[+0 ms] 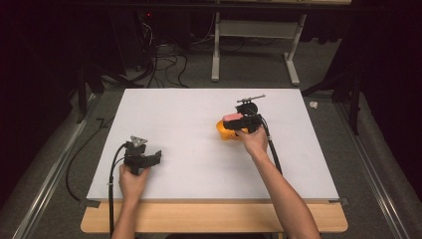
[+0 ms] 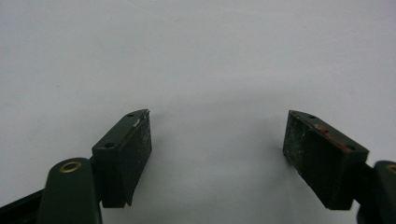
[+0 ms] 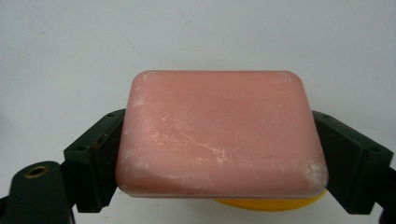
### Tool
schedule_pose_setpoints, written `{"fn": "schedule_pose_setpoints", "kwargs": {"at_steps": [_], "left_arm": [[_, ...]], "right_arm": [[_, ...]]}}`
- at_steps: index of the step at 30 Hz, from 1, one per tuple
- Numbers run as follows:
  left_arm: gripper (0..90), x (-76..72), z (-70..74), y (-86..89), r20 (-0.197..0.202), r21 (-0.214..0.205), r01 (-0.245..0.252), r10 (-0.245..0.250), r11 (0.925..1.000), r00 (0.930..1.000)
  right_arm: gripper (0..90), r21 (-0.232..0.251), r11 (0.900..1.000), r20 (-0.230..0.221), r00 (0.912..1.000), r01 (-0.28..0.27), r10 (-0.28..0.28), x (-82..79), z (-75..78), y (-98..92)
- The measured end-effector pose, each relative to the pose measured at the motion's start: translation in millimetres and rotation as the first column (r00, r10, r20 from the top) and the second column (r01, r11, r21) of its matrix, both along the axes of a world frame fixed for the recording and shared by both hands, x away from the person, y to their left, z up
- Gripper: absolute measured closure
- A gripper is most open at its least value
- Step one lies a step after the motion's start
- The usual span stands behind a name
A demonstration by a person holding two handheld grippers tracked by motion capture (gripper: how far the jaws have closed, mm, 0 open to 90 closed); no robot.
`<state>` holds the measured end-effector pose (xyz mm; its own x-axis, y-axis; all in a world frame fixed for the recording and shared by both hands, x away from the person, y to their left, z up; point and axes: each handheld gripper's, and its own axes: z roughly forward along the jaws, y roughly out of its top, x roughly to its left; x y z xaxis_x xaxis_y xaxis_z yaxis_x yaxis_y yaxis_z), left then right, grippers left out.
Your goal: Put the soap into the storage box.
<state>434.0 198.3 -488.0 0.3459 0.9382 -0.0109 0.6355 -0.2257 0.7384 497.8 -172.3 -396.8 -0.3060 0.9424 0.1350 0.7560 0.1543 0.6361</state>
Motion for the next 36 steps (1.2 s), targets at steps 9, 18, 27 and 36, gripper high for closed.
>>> {"fn": "schedule_pose_setpoints", "kwargs": {"at_steps": [9, 18, 27, 36], "left_arm": [[24.0, 0.0, 0.0, 0.0, 0.0, 0.001, 0.0, 0.0, 1.0, 1.0], [24.0, 0.0, 0.0, 0.0, 0.0, 0.001, 0.0, 0.0, 1.0, 1.0], [24.0, 0.0, 0.0, 0.0, 0.0, 0.001, 0.0, 0.0, 1.0, 1.0], [24.0, 0.0, 0.0, 0.0, 0.001, 0.001, 0.0, 0.0, 1.0, 1.0]], "right_arm": [[13.8, -0.013, 0.9991, -0.026, 0.9989, 0.039, -0.04, 8.4, -13.2, 4.5], [13.8, -0.038, 0.9972, -0.04, 0.997, 0.065, -0.067, 11.6, -21.7, 7.3], [13.7, -0.02, 0.9971, -0.057, 0.9956, 0.073, -0.075, 13.0, -26.6, 6.0], [13.4, 0.005, 0.9957, -0.07, 0.9933, 0.093, -0.092, 13.1, -29.4, 2.4]]}}
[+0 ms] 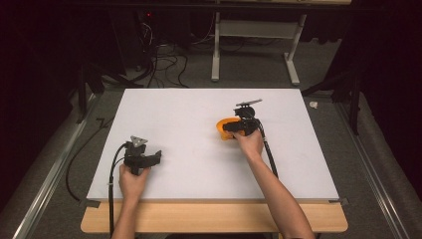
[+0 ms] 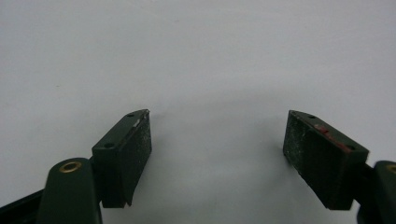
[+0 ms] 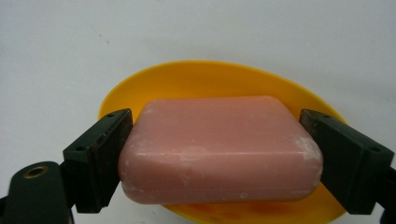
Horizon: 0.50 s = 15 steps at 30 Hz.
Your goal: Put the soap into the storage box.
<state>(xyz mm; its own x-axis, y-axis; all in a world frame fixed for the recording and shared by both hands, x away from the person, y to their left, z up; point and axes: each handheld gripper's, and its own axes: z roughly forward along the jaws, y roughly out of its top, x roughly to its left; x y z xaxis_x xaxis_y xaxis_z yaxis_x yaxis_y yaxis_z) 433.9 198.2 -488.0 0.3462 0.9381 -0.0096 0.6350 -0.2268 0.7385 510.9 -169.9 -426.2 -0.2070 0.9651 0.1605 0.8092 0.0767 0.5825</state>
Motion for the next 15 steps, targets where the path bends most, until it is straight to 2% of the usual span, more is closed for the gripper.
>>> {"fn": "schedule_pose_setpoints", "kwargs": {"at_steps": [8, 15], "left_arm": [[24.0, 0.0, 0.0, 0.0, 0.0, 0.0, 0.0, 0.0, 1.0, 1.0], [24.0, 0.0, 0.0, 0.0, 0.0, 0.0, 0.0, 0.0, 1.0, 1.0]], "right_arm": [[13.5, 0.01, 0.9999, 0.006, 1.0, -0.006, 0.005, -0.5, 1.9, -2.0], [14.0, 0.021, 0.9997, 0.043, 0.999, -0.013, 0.012, -4.9, 9.7, -5.2]]}}
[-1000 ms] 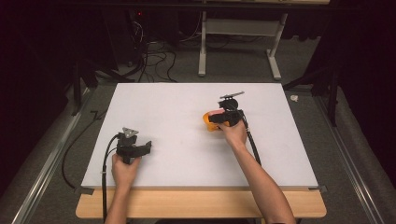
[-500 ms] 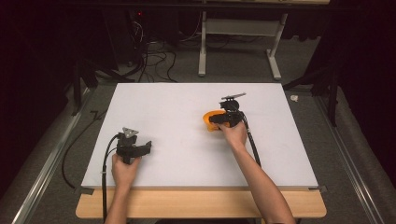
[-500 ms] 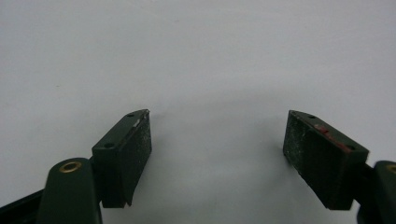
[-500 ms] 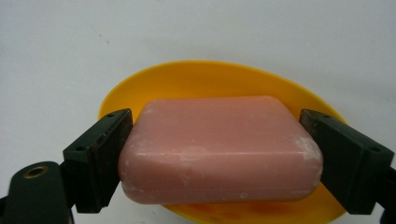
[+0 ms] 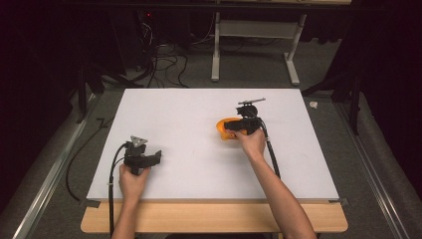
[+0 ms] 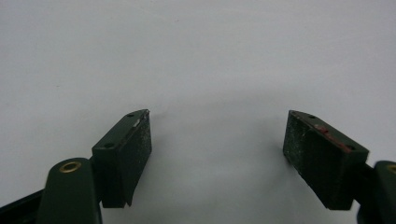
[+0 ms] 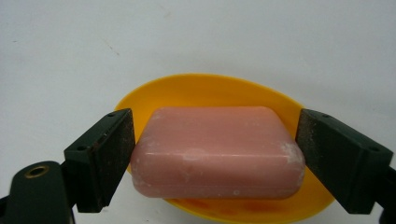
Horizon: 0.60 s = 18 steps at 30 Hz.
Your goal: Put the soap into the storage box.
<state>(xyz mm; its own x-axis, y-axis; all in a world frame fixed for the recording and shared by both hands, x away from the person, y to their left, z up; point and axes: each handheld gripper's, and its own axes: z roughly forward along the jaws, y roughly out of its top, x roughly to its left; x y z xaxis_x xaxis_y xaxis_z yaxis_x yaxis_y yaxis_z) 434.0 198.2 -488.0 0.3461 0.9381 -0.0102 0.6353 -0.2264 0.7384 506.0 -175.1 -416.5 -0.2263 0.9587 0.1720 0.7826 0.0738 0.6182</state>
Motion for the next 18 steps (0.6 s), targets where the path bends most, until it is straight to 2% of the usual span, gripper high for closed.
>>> {"fn": "schedule_pose_setpoints", "kwargs": {"at_steps": [5, 11, 18], "left_arm": [[24.0, 0.0, -0.1, -0.1, 0.001, -0.002, -0.001, 0.001, 1.0, 1.0], [24.0, 0.0, -0.2, -0.2, 0.003, -0.002, -0.002, 0.002, 1.0, 1.0], [24.0, 0.0, -0.2, -0.2, 0.003, -0.002, -0.002, 0.002, 1.0, 1.0]], "right_arm": [[14.5, 0.014, 0.9999, 0.02, 0.9998, -0.008, 0.008, -3.8, 5.5, -4.4], [14.6, -0.009, 0.9994, 0.048, 0.9983, -0.032, 0.032, -10.6, 12.7, -8.1], [14.6, -0.011, 0.9994, 0.058, 0.9977, -0.034, 0.035, -15.7, 17.4, -14.5]]}}
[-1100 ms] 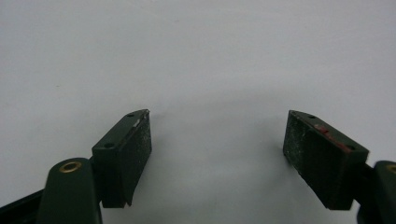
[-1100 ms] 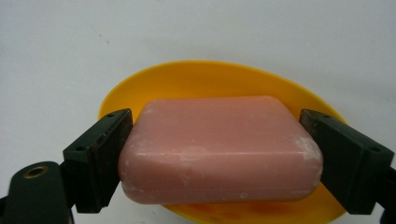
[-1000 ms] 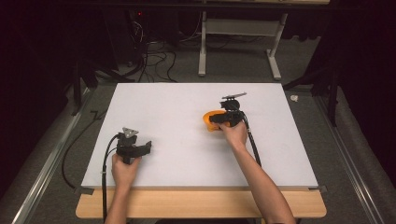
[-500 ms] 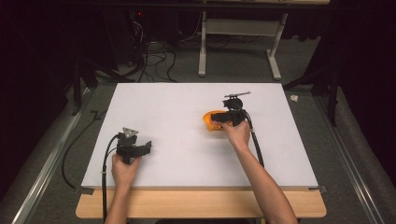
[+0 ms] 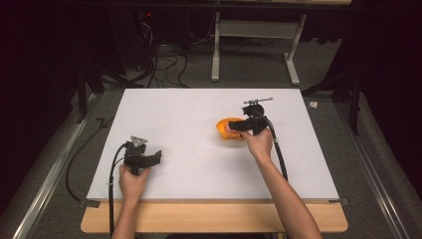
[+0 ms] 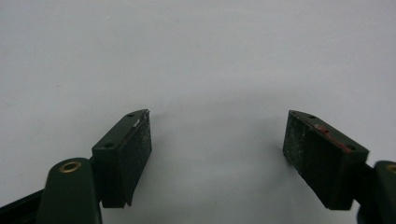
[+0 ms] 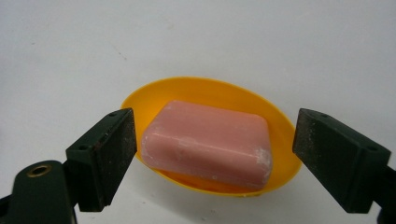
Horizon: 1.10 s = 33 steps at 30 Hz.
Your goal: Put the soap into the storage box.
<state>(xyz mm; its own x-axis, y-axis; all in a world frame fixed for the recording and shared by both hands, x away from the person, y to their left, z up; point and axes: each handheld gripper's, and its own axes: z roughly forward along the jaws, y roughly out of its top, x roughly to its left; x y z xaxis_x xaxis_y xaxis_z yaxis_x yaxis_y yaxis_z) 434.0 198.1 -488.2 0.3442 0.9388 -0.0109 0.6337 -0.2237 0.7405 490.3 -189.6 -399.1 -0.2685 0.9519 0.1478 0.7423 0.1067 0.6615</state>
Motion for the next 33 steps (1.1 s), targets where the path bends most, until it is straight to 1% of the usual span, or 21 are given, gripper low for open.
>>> {"fn": "schedule_pose_setpoints", "kwargs": {"at_steps": [9, 14, 19, 20, 23, 27, 33], "left_arm": [[24.0, 0.0, 0.1, 0.1, -0.002, 0.001, 0.001, -0.001, 1.0, 1.0], [24.0, 0.0, 0.0, 0.0, 0.0, 0.0, 0.0, 0.0, 1.0, 1.0], [24.0, 0.0, 0.0, -0.1, 0.0, 0.0, 0.0, 0.0, 1.0, 1.0], [24.0, -0.1, 0.0, -0.1, 0.0, 0.0, 0.0, 0.0, 1.0, 1.0], [24.0, -0.1, 0.0, 0.0, 0.0, 0.001, 0.0, 0.0, 1.0, 1.0], [24.0, -0.1, 0.0, -0.1, 0.0, 0.001, 0.0, 0.0, 1.0, 1.0], [24.0, -0.1, 0.0, -0.1, 0.0, 0.001, 0.0, 0.0, 1.0, 1.0]], "right_arm": [[14.8, -0.012, 0.9999, 0.03, 0.9995, -0.005, 0.005, -7.7, 8.0, -6.5], [15.1, -0.013, 0.9997, 0.046, 0.9987, -0.019, 0.019, -13.2, 9.0, -12.2], [15.1, -0.011, 0.9997, 0.063, 0.9978, -0.021, 0.022, -19.7, 10.4, -18.6], [15.2, -0.013, 0.9996, 0.072, 0.9971, -0.025, 0.026, -20.8, 10.6, -20.4], [15.1, -0.019, 0.9995, 0.078, 0.9966, -0.024, 0.026, -23.9, 12.5, -24.4], [15.4, -0.03, 0.9991, 0.104, 0.9941, -0.028, 0.031, -28.7, 15.3, -29.5], [15.5, -0.02, 0.9995, 0.115, 0.993, -0.024, 0.026, -34.5, 14.6, -37.2]]}}
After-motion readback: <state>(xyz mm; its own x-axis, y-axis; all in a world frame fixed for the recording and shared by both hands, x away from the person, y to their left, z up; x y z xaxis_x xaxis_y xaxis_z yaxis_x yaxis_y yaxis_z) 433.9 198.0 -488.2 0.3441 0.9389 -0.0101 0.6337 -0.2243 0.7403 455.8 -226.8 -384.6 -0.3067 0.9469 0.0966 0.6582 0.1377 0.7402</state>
